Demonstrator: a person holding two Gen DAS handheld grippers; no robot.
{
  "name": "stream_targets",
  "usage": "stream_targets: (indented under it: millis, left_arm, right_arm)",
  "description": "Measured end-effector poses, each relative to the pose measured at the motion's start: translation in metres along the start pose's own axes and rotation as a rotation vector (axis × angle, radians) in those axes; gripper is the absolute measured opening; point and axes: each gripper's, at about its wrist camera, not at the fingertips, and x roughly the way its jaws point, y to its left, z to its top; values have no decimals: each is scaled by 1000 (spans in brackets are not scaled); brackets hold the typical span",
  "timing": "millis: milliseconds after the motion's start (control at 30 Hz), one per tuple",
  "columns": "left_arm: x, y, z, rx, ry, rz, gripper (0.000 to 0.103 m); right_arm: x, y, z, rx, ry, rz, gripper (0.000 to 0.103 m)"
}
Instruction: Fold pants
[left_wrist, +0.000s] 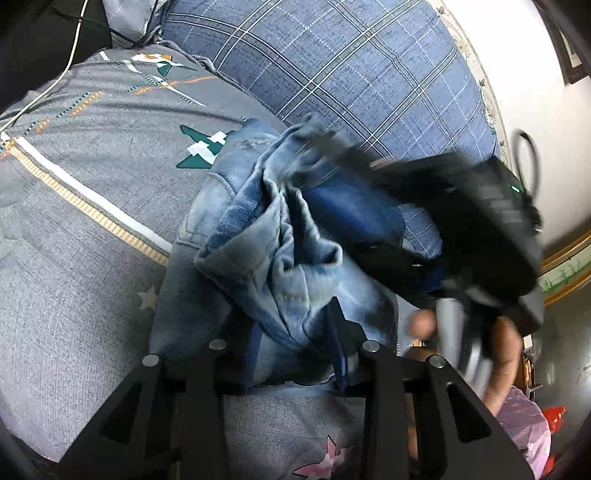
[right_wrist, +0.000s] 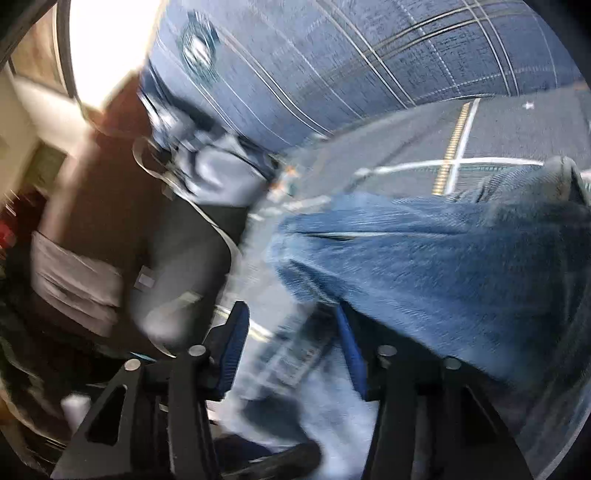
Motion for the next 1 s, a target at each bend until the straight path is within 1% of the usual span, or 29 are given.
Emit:
stream_targets:
  millis: [33,67,100,167,233,300,333,367,400,433,500,567,667,733,767,800,867,900,967,1000]
  left_arm:
    - [0,-2,0,8,1,9,35]
    - [-3,-1,-3,16,-1,19,35]
    - [-3,-2,-3,26,-4,29,36]
    - [-4,-2,-5,30,-9,35,36]
    - [-4,-1,-5,24,-12,37,36]
    - [-4,-2,-5,21,-17,46,36]
    - [-4,-3,-6,24,-22,59,36]
    - [-4,-4,-6,29,-29,69,36]
    - [-3,-6,-7,32,-34,76,36]
    - [-4,-7,-8,37,-42,86,36]
    - [-4,-8,-9,49,-52,97,37]
    - [-5,-10,-12,65,-63,111,37]
    - [-8,-12,-14,74,-73,136,40]
    - [-18,-15,-18,84,-99,159,44]
    - [-22,-16,-19,89,-113,158,46]
    - [-32,-17,-22,97,-143,144,47]
    - [-47,-16,-25,103,-199,124,52]
    - [-57,-15,-25,109,-237,119,52]
    - [-68,-17,-24,126,-283,128,54]
    - [-70,-19,-22,145,-295,149,54]
  right_arm:
    - [-10,0,1,23,-26,60,55]
    - [-21,0,1,35,-53,92,59]
    - [-32,2,2,38,-84,103,61]
    - [-60,6,-2,17,-171,73,61]
    - [-88,6,-14,-7,-249,51,60]
    - [-110,5,-28,-24,-313,57,41]
    - [-116,4,-34,-32,-330,43,37]
    - [-118,5,-37,-47,-335,-1,29]
    - [-117,5,-37,-64,-330,-60,21]
    - [-111,7,-36,-93,-313,-147,19]
    - [-98,3,-36,-112,-271,-244,17]
    - [-80,-3,-35,-104,-216,-297,16]
    - [-53,-8,-32,-120,-123,-317,16]
    - [-38,-7,-30,-152,-88,-388,16]
    - [-36,-9,-29,-139,-85,-388,16]
    - [-35,-11,-28,-124,-85,-376,16]
    - [-36,-15,-25,-111,-82,-339,17]
    - [-40,-17,-26,-100,-85,-316,20]
    - [-53,-19,-26,-61,-93,-219,22]
    - [-62,-18,-27,-43,-104,-166,29]
